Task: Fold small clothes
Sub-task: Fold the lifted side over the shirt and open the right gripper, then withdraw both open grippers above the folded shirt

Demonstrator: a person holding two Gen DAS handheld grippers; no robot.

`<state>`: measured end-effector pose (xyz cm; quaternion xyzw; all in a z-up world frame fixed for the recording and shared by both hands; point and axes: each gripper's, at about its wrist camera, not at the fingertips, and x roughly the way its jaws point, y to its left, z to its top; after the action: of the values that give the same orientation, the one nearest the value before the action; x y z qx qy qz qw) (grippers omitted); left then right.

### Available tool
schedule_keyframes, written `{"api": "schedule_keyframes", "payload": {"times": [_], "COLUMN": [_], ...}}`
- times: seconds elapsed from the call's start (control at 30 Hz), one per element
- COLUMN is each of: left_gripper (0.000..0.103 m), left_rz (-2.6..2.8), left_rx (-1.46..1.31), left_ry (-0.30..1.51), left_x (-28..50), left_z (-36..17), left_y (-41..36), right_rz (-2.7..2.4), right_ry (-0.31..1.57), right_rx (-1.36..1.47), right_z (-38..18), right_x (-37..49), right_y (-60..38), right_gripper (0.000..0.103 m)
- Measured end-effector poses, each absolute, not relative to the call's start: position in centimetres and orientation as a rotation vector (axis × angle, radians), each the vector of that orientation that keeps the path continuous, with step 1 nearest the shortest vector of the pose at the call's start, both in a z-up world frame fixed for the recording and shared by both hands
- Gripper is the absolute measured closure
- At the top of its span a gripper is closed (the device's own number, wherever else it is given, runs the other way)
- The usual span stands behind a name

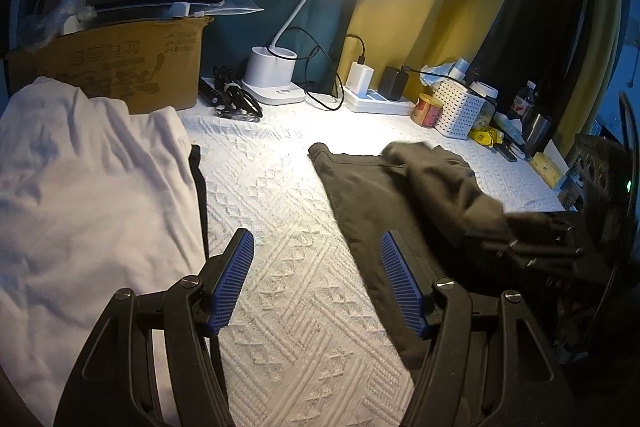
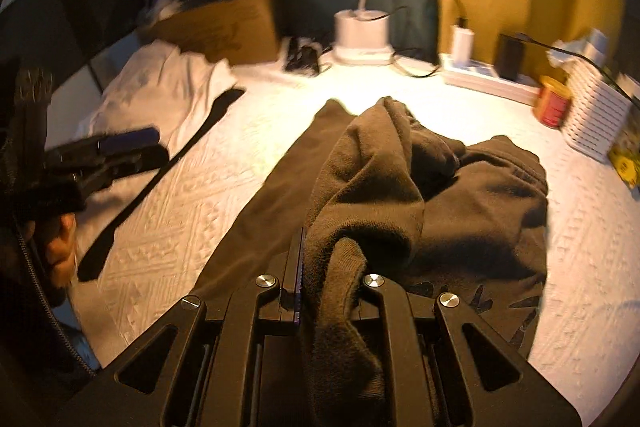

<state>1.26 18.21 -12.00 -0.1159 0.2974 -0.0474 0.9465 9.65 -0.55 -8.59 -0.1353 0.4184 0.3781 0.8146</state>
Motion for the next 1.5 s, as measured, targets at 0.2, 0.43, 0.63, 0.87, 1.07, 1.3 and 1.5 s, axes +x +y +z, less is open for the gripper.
{"api": "schedule_keyframes", "payload": {"times": [0.2,0.43,0.63,0.87,1.07,1.3,1.5], "left_gripper": [0.037,0.037,0.037,0.037,0.037,0.037,0.037], "left_rz": [-0.098,-0.092,-0.079,-0.087,-0.101,-0.123,-0.133], "left_rx": [-0.225,-0.219,-0.219,-0.201,-0.177,-0.133,-0.106], "left_ry": [0.622,0.622,0.617,0.619,0.631,0.663,0.700], "left_x": [0.6,-0.3,-1.2,-1.7,-1.3,0.0,2.3], "left_z": [-12.2,-12.0,-11.7,-11.1,-10.8,-10.9,-11.4], "left_y": [18.0,17.9,17.8,16.7,15.1,12.7,11.1], "right_rz": [0.876,0.980,1.035,1.081,1.025,0.862,0.739], "right_ry": [0.987,0.990,0.974,0.924,0.869,0.856,0.874], "right_rx": [-0.333,-0.359,-0.386,-0.370,-0.299,-0.203,-0.144], "right_z": [-9.6,-9.0,-8.6,-6.6,-4.6,-4.2,-5.1], "right_x": [8.3,4.4,1.6,-0.9,-0.4,2.8,5.9], "right_y": [1.6,2.8,2.8,1.2,-2.1,-8.4,-13.0], "right_gripper": [0.083,0.051,0.038,0.029,0.029,0.029,0.029]}}
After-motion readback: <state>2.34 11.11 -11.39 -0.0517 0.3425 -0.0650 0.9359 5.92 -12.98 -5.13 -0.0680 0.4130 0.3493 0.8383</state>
